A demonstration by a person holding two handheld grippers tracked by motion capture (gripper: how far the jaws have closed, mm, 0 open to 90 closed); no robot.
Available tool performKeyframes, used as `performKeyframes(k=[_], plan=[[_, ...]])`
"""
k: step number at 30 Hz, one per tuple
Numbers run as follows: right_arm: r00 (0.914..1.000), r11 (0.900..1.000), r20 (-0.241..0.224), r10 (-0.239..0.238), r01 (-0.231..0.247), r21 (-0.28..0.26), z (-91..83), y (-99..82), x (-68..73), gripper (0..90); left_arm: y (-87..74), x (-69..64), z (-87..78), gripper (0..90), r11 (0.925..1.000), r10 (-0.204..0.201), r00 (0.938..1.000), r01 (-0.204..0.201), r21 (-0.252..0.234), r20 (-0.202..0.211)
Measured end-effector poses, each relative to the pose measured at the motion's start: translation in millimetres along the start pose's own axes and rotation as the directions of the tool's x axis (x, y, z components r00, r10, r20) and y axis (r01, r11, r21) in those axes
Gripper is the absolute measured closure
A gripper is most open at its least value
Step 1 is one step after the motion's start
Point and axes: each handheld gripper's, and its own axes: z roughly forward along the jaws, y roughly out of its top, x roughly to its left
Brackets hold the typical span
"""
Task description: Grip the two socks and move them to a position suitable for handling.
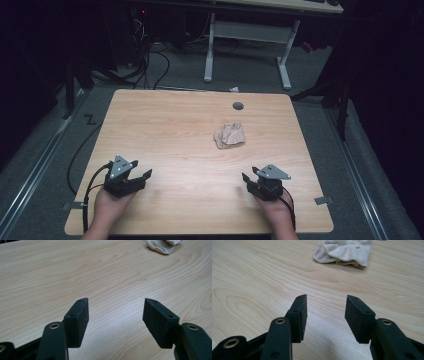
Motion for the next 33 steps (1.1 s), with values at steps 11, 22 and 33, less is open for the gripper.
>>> performKeyframes(k=[11,22,33], plan=[[0.9994,0.9993,-0.002,-0.036,0.036,-0.007,2.6,4.7,6.7,51.3,-2.7,-1.5,2.5,36.8,0.9998,0.012,0.9999,-0.012,0.019,-0.003],[0.9989,0.9983,-0.003,-0.047,0.047,-0.035,16.5,39.2,12.2,51.5,-6.7,3.1,2.4,35.5,0.9994,-0.019,0.9993,0.018,0.031,0.033],[0.9999,0.9999,0.005,-0.009,0.009,0.012,46.0,61.2,3.9,47.0,-7.1,4.8,0.9,35.6,0.9995,-0.021,0.9986,0.019,0.026,0.048]])
